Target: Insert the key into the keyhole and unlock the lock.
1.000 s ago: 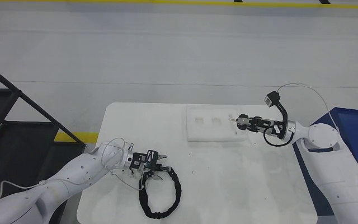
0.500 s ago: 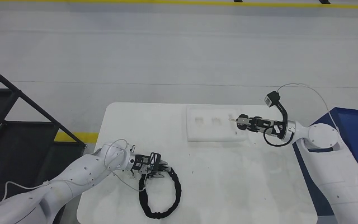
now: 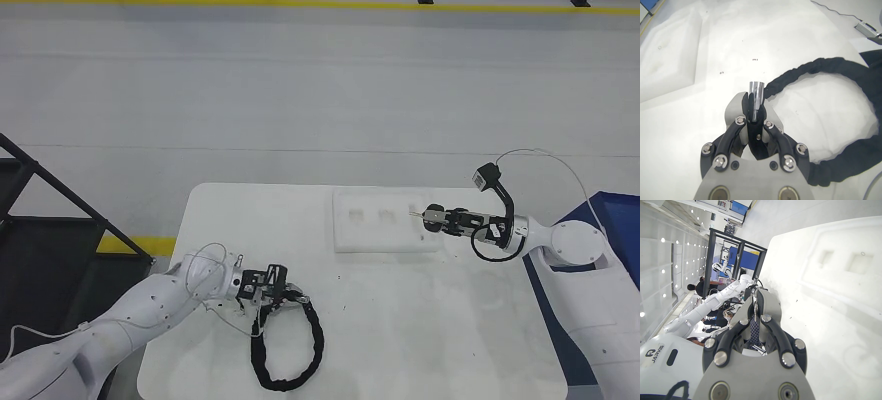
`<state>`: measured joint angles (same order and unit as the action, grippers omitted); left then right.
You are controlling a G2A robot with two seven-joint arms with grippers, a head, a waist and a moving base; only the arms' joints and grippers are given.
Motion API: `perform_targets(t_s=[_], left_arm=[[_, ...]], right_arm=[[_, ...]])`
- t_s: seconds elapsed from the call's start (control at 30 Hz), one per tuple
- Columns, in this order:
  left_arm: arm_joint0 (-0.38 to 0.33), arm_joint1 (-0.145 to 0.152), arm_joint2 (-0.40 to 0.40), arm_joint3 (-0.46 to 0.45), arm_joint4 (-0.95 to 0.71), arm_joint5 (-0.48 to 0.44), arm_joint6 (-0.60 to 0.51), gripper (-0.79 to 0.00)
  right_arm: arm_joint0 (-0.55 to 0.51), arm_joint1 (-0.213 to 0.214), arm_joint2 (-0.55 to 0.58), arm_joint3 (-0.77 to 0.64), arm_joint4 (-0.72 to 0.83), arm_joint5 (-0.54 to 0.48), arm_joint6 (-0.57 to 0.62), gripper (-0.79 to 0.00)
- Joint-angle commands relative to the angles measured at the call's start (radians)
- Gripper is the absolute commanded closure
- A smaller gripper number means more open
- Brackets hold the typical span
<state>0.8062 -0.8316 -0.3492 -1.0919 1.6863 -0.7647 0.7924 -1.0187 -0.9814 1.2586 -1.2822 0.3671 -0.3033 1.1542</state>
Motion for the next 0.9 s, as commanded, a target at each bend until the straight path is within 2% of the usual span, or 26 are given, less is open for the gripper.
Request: perform_targets(t_s=[0.0, 0.3, 0.47, 0.67, 0.87], left_arm=[[0.0, 0.004, -0.01, -0.002, -0.007, -0.008, 0.029, 0.0], [-0.001, 0.03, -0.08, -0.06, -0.056, -0.057, 0.157, 0.0], [-0.001, 0.04, -0.118, -0.117, -0.107, -0.091, 0.172, 0.0], [-0.007, 0.039, -0.141, -0.201, -0.215, -0.132, 0.131, 0.0], [-0.027, 0.023, -0.15, -0.271, -0.291, -0.148, 0.115, 0.0]], right_arm=[[0.0, 0.0, 0.0, 0.0, 0.0, 0.0, 0.0, 0.0], [0.0, 0.0, 0.0, 0.0, 0.0, 0.0, 0.0, 0.0], [-0.004, 0.0, -0.003, -0.013, -0.014, 0.008, -0.01, 0.0], [-0.009, 0.015, 0.012, -0.145, -0.073, 0.128, 0.059, 0.0], [-0.028, 0.035, 0.06, -0.305, -0.121, 0.242, 0.124, 0.0]])
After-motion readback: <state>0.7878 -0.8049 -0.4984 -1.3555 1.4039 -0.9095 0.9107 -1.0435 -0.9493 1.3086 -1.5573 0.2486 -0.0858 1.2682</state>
